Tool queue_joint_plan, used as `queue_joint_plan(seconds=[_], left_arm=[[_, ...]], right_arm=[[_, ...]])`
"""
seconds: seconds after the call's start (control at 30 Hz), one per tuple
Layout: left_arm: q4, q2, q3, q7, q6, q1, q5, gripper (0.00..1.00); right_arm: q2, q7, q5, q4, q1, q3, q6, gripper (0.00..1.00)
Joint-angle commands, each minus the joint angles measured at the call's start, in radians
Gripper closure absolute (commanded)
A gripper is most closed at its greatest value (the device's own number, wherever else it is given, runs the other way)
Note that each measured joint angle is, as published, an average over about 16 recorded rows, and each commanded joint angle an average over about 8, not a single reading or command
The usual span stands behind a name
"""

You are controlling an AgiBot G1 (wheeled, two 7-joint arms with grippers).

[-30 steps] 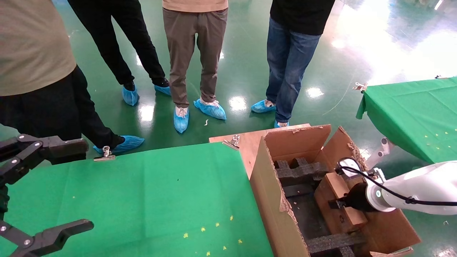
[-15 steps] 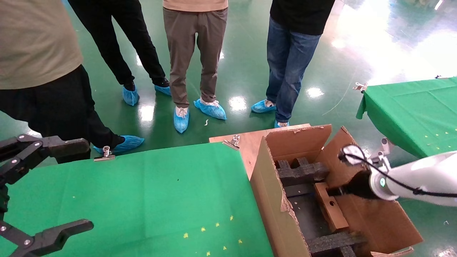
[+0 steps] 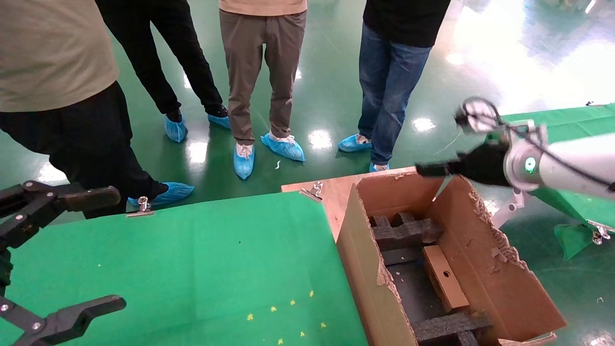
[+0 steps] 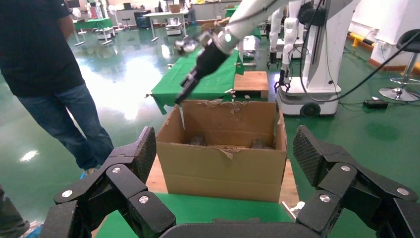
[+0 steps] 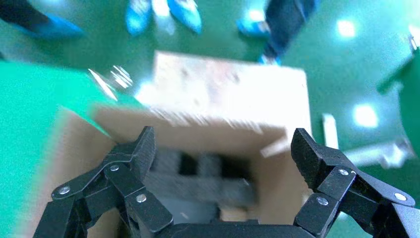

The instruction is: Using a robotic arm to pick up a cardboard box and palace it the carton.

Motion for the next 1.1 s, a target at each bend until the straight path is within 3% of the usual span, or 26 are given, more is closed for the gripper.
queue_joint_plan(seconds=[0.03, 0.43, 0.9, 1.1], left_arm=[[0.0, 0.0, 0.0, 0.0, 0.0, 0.0, 0.0, 0.0], [0.0, 0.0, 0.0, 0.0, 0.0, 0.0, -0.001, 0.0], [0.0, 0.0, 0.0, 0.0, 0.0, 0.0, -0.001, 0.0], [0.001, 0.0, 0.0, 0.0, 0.0, 0.0, -0.001, 0.0]], right_arm=[[0.019, -0.008, 0.006, 0.051, 0.037, 0.016, -0.009, 0.0], [0.058, -0.213, 0.307, 0.122, 0.16, 0.121, -0.139, 0.0], [0.055, -0.218, 0.311, 0.116, 0.145, 0.131, -0.146, 0.0], [0.041, -0.305, 0.357, 0.111, 0.077, 0.223, -0.198, 0.0]])
